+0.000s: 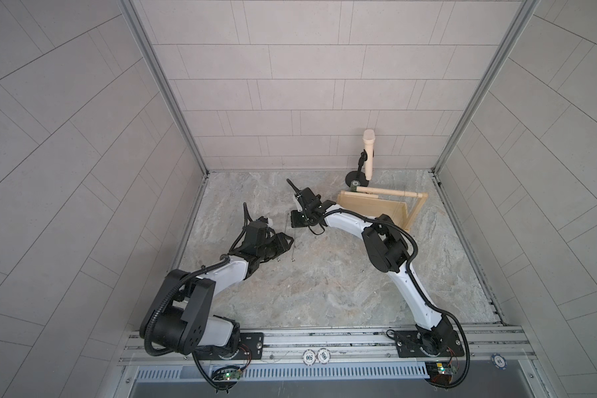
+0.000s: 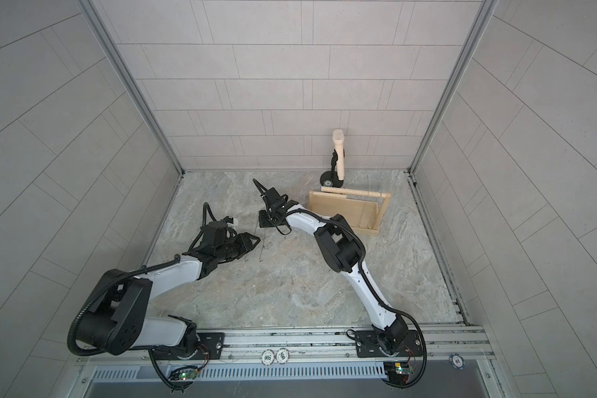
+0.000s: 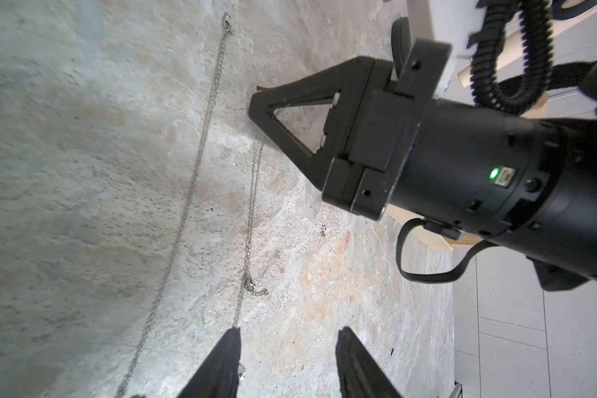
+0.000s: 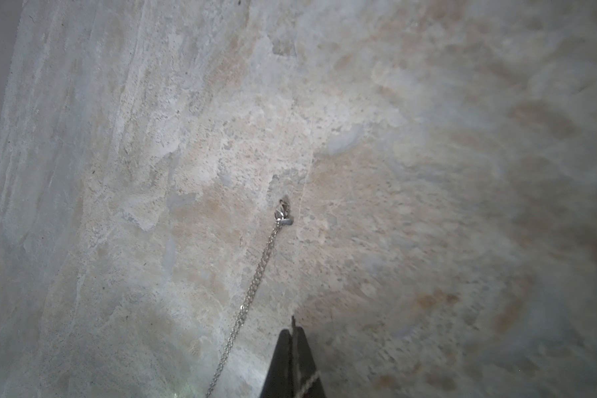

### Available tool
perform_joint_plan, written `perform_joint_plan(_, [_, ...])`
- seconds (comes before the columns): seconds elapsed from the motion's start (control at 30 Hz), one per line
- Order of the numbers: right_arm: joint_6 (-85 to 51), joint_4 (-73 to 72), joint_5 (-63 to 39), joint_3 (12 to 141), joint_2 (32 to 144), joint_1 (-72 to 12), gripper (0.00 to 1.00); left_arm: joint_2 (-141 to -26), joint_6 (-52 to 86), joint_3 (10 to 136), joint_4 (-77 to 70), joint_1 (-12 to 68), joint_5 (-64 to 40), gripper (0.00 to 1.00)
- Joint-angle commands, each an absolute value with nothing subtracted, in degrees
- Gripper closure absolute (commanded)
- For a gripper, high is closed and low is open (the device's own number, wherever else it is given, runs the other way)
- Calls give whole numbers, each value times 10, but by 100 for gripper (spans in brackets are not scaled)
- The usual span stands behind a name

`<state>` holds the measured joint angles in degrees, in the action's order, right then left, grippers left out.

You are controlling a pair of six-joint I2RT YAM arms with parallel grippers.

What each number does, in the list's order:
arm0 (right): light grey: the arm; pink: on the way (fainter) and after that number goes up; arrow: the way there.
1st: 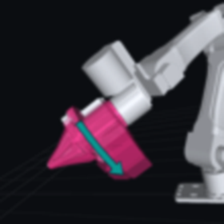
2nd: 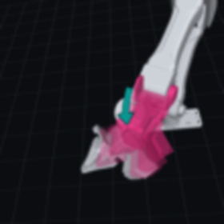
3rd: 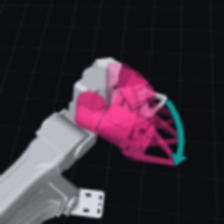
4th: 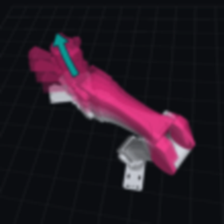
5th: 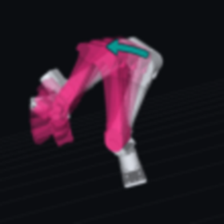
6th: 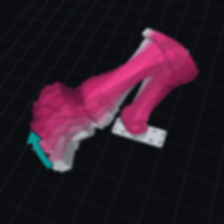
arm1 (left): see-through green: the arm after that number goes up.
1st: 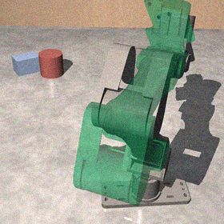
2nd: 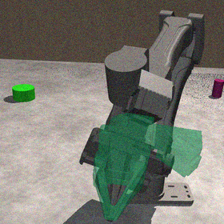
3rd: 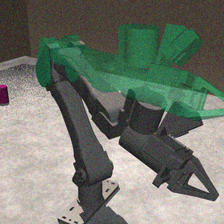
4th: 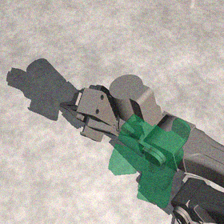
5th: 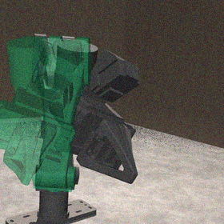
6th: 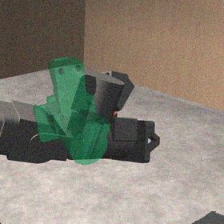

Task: Take the necklace off the jewelry display stand
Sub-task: Place the necklace at the center of the board.

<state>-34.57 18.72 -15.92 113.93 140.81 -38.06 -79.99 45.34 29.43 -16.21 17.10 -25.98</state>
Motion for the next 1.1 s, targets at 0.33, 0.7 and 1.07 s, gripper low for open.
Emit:
perform_joint_plan(0.33, [-349,206,-164,1149,1427,-373,80,-816,461,306,-183,163,-265,49])
perform_joint_plan(0.7, [-359,216,-171,1157,1427,-373,76,-847,498,293,-272,163,-299,48])
perform_joint_plan(1.07, [-371,230,-174,1168,1428,-373,72,-909,522,281,-353,204,-294,43])
